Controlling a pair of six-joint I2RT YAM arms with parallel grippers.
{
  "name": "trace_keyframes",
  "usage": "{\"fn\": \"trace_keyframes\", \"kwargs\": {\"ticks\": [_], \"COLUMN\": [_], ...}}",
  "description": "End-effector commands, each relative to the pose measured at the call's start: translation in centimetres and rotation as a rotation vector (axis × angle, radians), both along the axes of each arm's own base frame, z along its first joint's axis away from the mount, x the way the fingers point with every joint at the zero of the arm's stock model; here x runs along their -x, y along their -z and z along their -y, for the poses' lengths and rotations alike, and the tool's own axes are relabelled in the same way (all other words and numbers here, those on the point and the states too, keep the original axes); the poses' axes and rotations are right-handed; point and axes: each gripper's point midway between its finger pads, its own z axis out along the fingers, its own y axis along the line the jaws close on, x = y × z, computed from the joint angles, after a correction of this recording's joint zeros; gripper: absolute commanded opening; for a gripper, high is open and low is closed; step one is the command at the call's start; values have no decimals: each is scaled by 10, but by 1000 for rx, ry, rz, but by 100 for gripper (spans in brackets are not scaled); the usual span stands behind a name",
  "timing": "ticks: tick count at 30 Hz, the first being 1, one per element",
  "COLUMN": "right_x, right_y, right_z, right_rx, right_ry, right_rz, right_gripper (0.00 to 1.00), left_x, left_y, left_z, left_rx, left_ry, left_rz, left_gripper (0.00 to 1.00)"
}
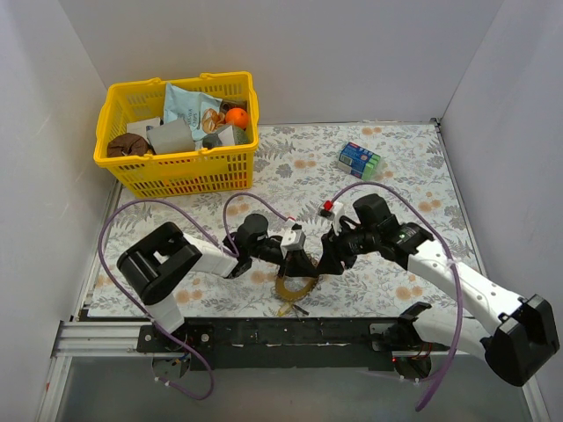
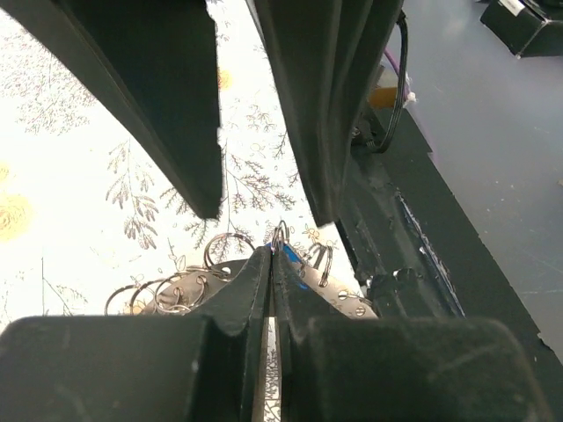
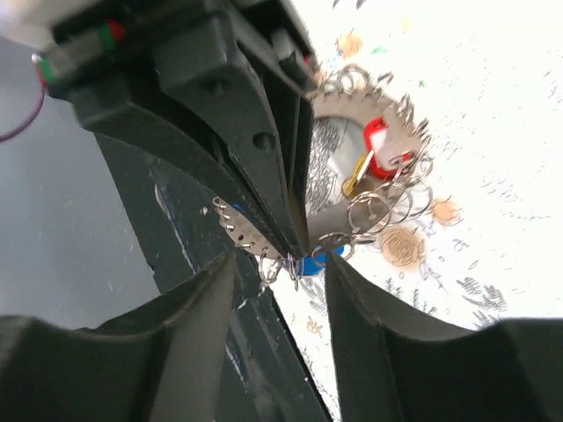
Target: Put the keys on the keyring
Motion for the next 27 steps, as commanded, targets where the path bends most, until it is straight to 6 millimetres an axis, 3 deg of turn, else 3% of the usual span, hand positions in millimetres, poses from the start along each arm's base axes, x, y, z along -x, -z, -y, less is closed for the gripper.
{"fn": "trace_keyframes", "kwargs": {"ticks": [1,6,7,10,15,27], "right_x": [-24,-32,-29,-20,-7,9], "right_y": [-39,-47,-45,-46,-41,-22], "right_z": [-8,-2,-1,-5,-8,-9], "right_rx": [-111,-131,-140,-173,-215,-261], "right_ry": [77,146,144,101,37,-15], "right_rz": [179,230,222,207,184,154], "right_gripper": [59,62,61,57,50,47], "left_x": [-6,-8,-9,-8,-7,-5], "left_y": [-35,-54,-66,-76,-82,-87], "left_z": [0,-7,-8,-13,-17,-22], "left_rx": [122,212,264,321,364,393], "left_ry": [-100,-178,-190,-226,-240,-259], "left_rz": [64,69,93,74,47,67], "left_gripper": [0,0,0,0,0,0]}}
